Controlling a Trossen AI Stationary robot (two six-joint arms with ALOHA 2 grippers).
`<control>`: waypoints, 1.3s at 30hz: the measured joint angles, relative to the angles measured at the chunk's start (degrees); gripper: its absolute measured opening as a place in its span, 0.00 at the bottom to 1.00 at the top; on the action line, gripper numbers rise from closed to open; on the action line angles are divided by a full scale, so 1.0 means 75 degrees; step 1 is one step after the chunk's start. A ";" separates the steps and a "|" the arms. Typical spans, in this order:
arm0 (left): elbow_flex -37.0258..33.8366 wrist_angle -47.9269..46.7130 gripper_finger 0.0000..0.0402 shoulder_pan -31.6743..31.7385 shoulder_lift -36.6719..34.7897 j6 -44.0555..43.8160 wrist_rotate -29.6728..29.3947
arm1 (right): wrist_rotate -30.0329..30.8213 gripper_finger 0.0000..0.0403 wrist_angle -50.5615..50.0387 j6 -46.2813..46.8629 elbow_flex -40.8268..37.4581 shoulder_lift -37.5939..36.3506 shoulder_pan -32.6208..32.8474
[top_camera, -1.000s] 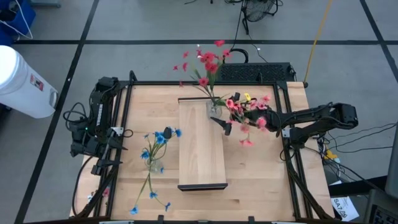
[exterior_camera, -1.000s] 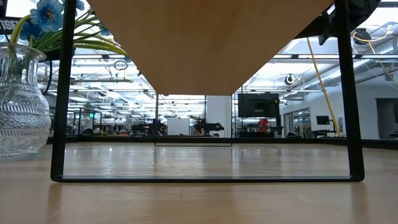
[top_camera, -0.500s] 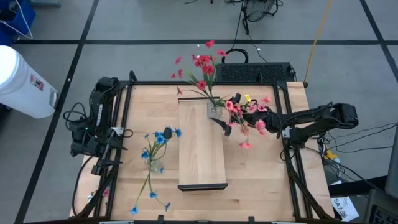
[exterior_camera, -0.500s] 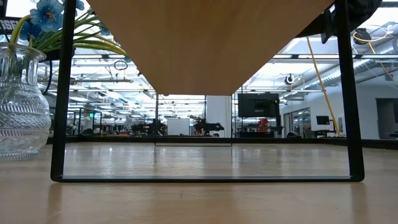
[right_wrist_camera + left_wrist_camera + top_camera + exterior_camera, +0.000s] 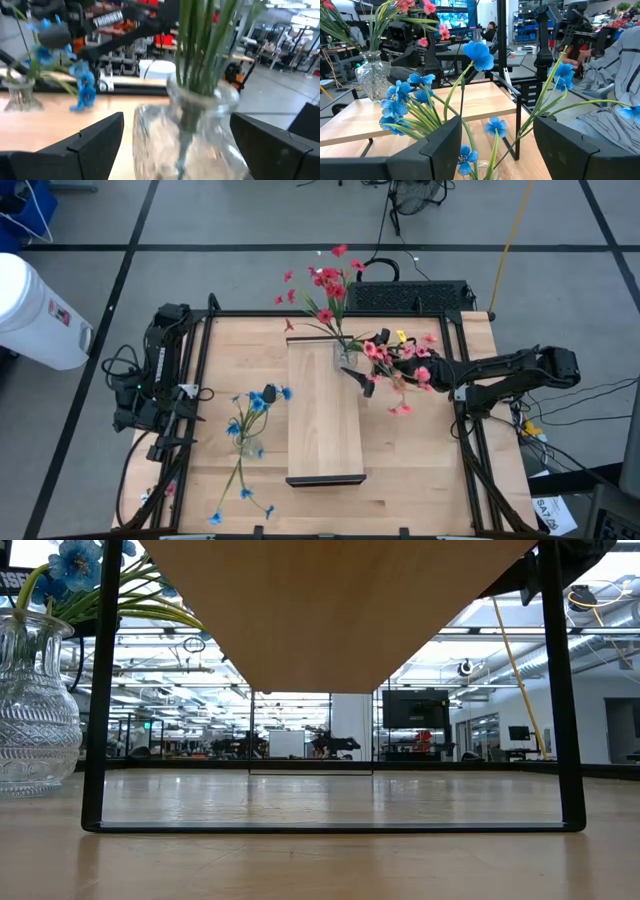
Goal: Pick and place flowers into a vace then onto a shelf
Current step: Put the right transparent vase on the shelf, then put the transparent vase on the shelf
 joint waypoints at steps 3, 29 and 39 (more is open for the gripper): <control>-0.0001 0.0000 0.62 0.0000 0.0000 0.0000 0.0000 | 0.0013 0.88 -0.0120 -0.0008 -0.0008 -0.0091 -0.0027; 0.0002 0.0000 0.62 0.0000 0.0000 0.0000 0.0000 | 0.0427 0.88 -0.1570 0.0187 0.0000 -0.0766 -0.0018; 0.0002 -0.0003 0.62 0.0000 0.0000 0.0000 0.0000 | 0.0431 0.88 -0.2460 0.0396 0.0006 -0.1161 -0.0015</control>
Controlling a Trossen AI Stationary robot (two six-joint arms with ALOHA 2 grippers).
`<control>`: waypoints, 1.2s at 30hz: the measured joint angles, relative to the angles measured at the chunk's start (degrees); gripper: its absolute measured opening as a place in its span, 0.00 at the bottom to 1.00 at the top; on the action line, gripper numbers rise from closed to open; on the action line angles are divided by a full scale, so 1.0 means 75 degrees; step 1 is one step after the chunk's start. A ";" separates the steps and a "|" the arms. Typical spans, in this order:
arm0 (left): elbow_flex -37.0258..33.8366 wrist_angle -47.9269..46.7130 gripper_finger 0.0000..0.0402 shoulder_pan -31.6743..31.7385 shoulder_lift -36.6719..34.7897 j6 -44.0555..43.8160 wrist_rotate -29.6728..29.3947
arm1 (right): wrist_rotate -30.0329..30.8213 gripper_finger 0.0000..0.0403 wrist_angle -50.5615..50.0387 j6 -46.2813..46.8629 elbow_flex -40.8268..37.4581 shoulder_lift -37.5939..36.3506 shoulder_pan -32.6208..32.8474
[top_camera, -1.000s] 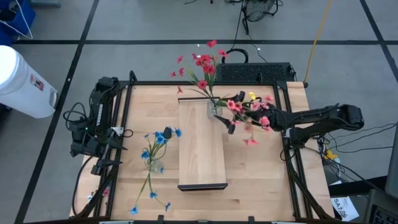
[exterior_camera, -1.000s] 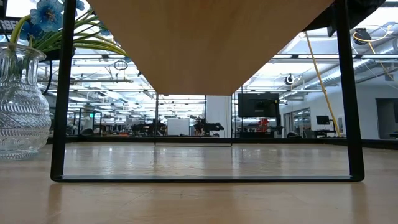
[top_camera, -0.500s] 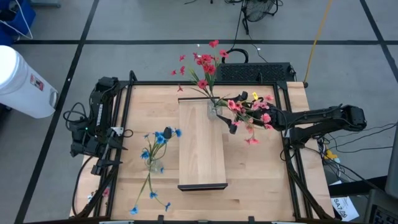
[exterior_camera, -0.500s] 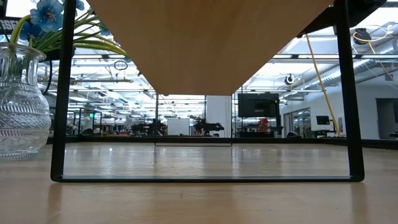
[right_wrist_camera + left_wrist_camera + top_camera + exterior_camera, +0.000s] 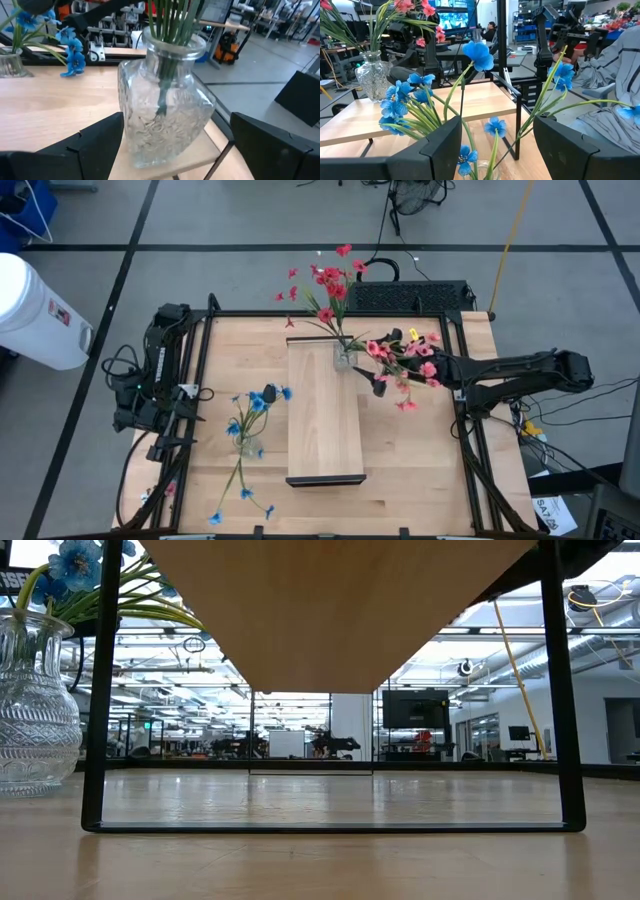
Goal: Pick and place flowers into a vace then onto a shelf
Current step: Put the transparent vase on the shelf
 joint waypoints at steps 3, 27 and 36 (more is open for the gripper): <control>0.0000 0.0002 0.62 0.0000 0.0000 0.0000 0.0000 | -0.0002 0.88 -0.0218 0.0182 -0.0003 -0.0025 0.0000; 0.0000 0.0004 0.62 0.0000 -0.0001 0.0000 0.0001 | -0.0031 0.86 0.1631 0.1565 -0.2322 -0.0033 0.0290; 0.0000 0.0064 0.62 -0.0034 -0.0003 -0.0221 0.0000 | 0.0003 0.83 0.3188 0.1723 -0.3238 -0.0033 0.0393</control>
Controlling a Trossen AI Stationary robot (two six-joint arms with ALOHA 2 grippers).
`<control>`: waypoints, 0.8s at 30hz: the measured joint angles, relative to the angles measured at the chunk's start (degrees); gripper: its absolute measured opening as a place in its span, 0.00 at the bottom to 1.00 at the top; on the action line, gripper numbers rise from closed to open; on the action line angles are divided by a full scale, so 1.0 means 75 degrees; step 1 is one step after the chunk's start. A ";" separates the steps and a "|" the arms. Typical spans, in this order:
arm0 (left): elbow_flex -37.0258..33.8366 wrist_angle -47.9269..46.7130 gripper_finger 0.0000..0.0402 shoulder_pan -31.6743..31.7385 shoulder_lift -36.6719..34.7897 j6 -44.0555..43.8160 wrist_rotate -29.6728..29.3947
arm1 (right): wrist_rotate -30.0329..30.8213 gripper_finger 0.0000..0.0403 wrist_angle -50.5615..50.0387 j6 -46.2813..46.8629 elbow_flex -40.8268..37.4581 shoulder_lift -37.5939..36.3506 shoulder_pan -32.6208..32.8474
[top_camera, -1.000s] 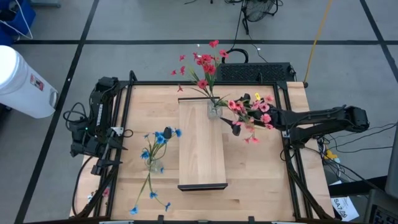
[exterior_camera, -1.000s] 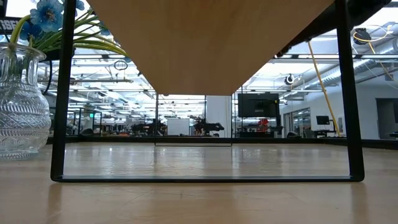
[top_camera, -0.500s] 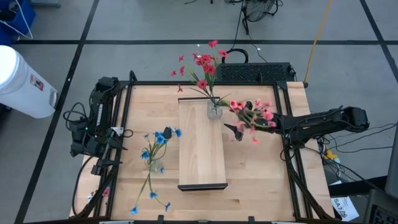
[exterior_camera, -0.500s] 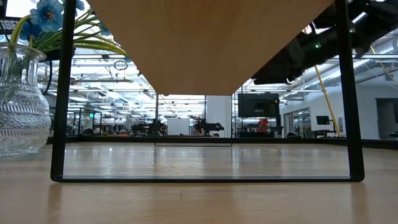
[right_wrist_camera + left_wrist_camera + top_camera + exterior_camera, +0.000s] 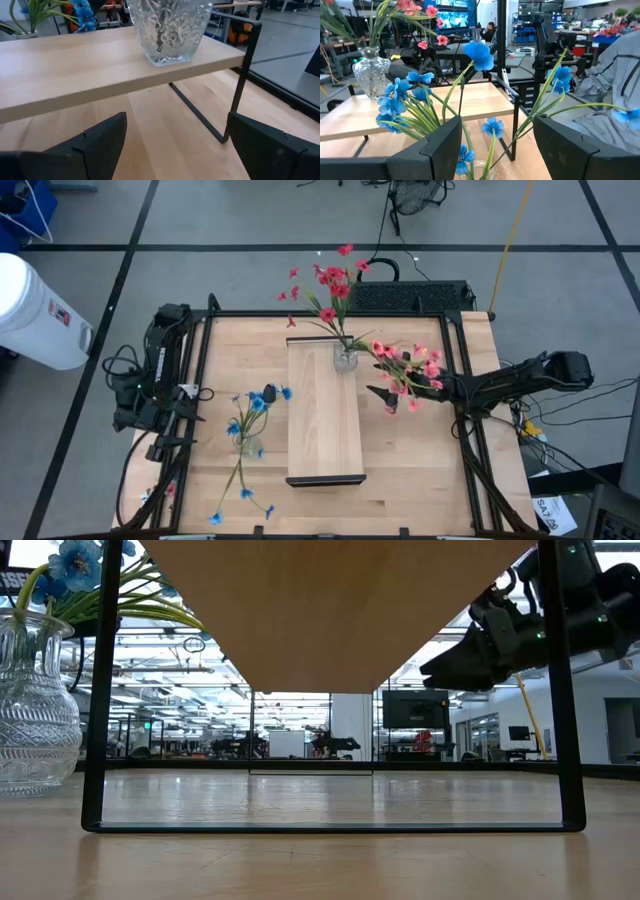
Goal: Pick and place flowers into a vace then onto a shelf
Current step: Put the transparent vase on the shelf
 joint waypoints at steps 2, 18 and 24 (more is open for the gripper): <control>0.0000 -0.0045 0.62 -0.0001 0.0000 0.0144 0.0004 | 0.0004 0.83 0.0131 0.0013 -0.0080 0.0000 0.0000; 0.0000 -0.0034 0.62 0.0225 0.0003 0.0909 0.1501 | -0.0005 0.83 0.0266 0.0312 -0.0095 0.0000 0.0000; 0.0000 -0.0059 0.62 0.0253 0.0003 0.1647 0.3731 | -0.0005 0.83 0.0284 0.0354 -0.0095 0.0000 0.0000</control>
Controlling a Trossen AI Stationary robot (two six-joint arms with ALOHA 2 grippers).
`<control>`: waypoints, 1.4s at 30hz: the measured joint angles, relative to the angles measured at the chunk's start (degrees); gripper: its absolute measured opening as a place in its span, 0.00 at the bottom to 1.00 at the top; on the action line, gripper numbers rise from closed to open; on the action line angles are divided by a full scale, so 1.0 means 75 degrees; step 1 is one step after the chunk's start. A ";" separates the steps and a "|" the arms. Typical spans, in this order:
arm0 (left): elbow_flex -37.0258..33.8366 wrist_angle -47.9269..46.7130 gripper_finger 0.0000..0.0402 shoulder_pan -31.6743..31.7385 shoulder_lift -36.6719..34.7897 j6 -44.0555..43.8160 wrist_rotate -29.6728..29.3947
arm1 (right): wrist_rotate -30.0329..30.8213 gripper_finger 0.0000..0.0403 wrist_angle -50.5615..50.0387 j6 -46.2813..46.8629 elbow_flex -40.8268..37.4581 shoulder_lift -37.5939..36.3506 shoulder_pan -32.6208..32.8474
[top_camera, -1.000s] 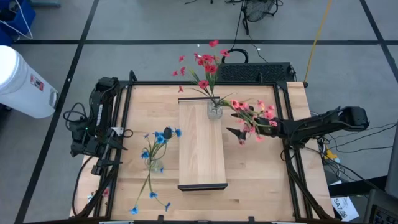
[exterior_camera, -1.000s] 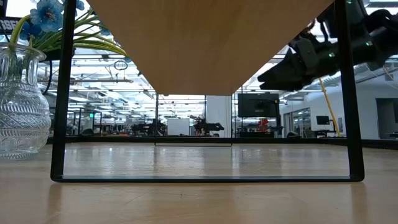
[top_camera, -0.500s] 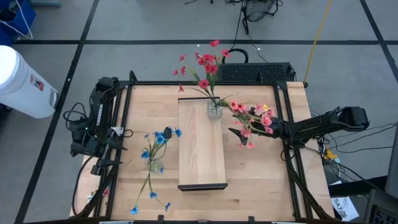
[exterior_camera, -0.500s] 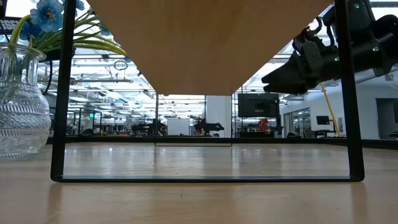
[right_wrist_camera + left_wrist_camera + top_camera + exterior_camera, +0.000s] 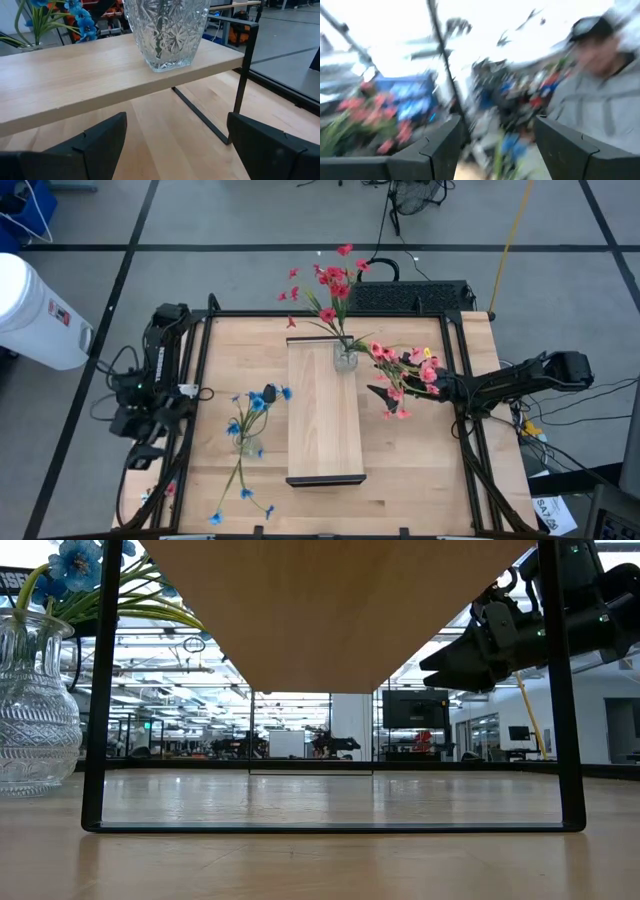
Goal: Pick and place flowers into a vace then onto a shelf
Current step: Put the transparent vase on the shelf
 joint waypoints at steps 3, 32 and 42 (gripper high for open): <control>0.0000 -0.0029 0.62 0.0000 0.0000 -0.0594 0.1074 | 0.0000 0.83 0.0009 0.0000 0.0000 0.0000 0.0000; 0.0006 -0.3425 0.62 0.5106 0.1709 -0.9389 -0.2089 | 0.0008 0.83 -0.0004 -0.0026 0.0000 0.0003 0.0000; 0.0006 -0.3714 0.62 0.4671 0.2806 -1.0362 -0.1726 | 0.0000 0.83 -0.0158 -0.0032 0.0000 0.0003 0.0000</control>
